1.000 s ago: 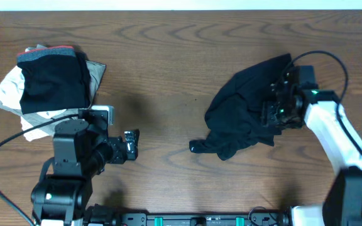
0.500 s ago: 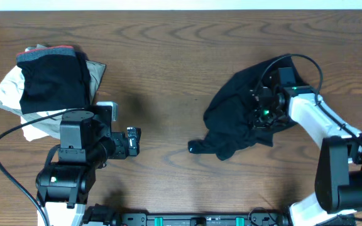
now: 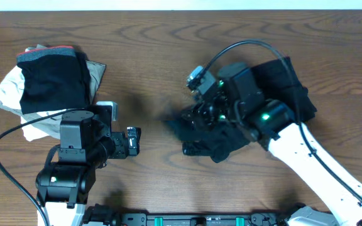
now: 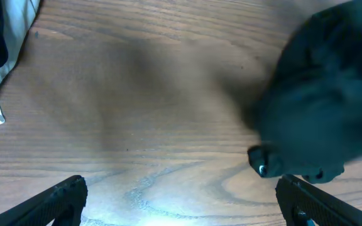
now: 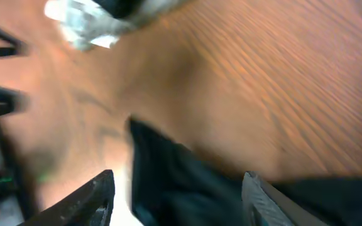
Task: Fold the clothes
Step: 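Grasp the near edge of the T-shirt with the left gripper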
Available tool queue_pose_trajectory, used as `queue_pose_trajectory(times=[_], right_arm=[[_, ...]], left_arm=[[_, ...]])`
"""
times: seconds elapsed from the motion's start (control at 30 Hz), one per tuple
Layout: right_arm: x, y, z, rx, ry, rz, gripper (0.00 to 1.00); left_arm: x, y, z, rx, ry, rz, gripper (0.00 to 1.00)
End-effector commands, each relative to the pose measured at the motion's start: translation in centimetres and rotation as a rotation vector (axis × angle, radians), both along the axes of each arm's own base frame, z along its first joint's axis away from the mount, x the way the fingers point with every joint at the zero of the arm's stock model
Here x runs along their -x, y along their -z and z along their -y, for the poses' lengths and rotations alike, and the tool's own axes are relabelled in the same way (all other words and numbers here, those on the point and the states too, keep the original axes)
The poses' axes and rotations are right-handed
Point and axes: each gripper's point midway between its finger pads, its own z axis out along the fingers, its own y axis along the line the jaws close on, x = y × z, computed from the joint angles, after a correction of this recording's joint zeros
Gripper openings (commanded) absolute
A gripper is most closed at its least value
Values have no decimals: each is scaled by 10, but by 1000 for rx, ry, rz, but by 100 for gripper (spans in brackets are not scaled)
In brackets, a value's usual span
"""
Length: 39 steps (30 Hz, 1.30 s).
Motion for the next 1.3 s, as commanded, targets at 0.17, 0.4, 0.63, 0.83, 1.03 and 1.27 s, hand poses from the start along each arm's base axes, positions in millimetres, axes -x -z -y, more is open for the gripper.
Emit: queue_pose_trajectory(times=[0.17, 0.4, 0.63, 0.83, 1.03, 1.27], right_arm=[[-56, 34, 114, 277, 523, -2, 66], [-55, 51, 190, 327, 725, -152, 66], [-45, 60, 242, 352, 884, -257, 67], [-34, 66, 284, 300, 1065, -367, 68], [-24, 69, 300, 311, 1105, -412, 68], [-24, 69, 300, 312, 1102, -408, 68]], left_arm=[[-1, -7, 7, 36, 22, 12, 98], [-9, -19, 45, 160, 175, 52, 98], [-16, 13, 102, 8, 392, 28, 98], [-30, 53, 138, -295, 533, 48, 98], [-53, 74, 179, -373, 633, 125, 98], [-51, 103, 190, -420, 706, 95, 99]])
